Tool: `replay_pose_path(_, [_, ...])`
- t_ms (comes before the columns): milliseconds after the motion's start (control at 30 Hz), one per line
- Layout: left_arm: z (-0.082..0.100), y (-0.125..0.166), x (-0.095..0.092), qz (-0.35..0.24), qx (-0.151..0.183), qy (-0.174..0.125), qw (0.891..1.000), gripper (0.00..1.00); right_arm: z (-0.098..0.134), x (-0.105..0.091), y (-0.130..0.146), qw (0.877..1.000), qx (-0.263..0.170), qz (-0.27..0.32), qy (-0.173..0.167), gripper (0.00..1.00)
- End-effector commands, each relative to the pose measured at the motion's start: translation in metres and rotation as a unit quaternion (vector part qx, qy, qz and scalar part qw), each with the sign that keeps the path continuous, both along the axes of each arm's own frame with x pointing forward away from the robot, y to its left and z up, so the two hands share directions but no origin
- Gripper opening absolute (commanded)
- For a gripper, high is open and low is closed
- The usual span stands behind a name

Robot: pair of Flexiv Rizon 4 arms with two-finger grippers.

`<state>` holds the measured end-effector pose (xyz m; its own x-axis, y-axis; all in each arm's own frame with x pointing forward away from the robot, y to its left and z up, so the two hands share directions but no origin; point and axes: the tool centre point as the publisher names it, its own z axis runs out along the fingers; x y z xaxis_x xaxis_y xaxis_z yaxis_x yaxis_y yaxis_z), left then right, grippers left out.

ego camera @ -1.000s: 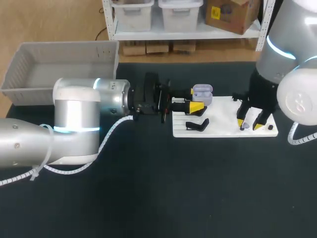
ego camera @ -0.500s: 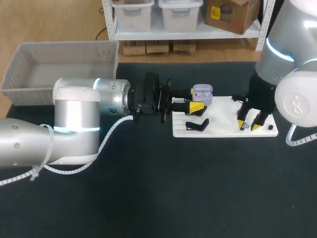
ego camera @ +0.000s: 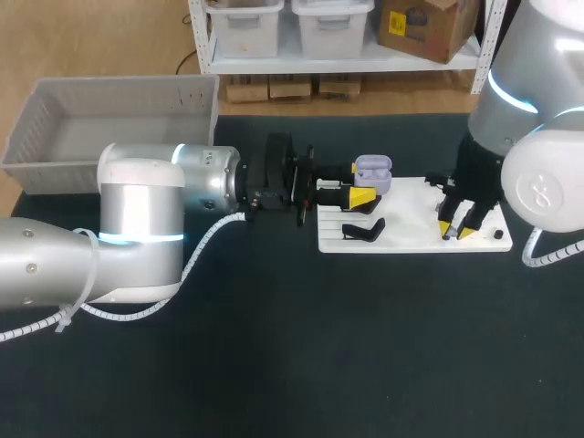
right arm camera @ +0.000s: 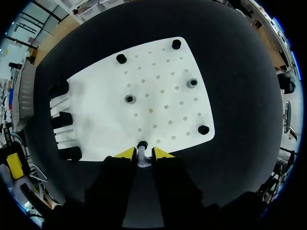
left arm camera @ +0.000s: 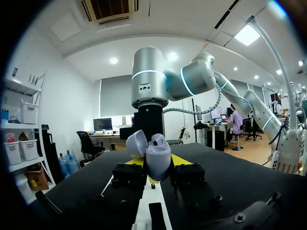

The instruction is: Pick up each earbud case from the left stands, insert the matching earbuds, close the lid, and place the case in the box.

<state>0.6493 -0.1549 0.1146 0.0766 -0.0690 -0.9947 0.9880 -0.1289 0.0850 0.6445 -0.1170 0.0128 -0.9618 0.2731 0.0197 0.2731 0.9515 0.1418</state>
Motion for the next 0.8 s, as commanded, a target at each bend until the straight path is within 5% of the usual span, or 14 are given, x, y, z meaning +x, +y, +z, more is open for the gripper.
replay_pose_path(33, [0.000,0.000,-0.002,0.003,-0.001,-0.001,1.000,0.00,-0.001,0.000,0.000,1.000,-0.001,-0.001,0.002,0.08])
replay_pose_path(67, [0.000,0.000,-0.002,0.003,-0.001,-0.001,1.000,0.00,-0.001,0.000,0.000,1.000,-0.002,-0.002,0.001,0.00])
replay_pose_path(433, [0.000,0.000,-0.002,0.003,-0.001,-0.001,1.000,0.00,0.017,-0.009,-0.002,1.000,-0.006,-0.001,-0.007,0.00])
replay_pose_path(800, [0.000,0.000,-0.002,0.003,-0.001,-0.001,1.000,0.00,0.078,-0.029,-0.002,0.998,-0.019,0.055,-0.032,0.00])
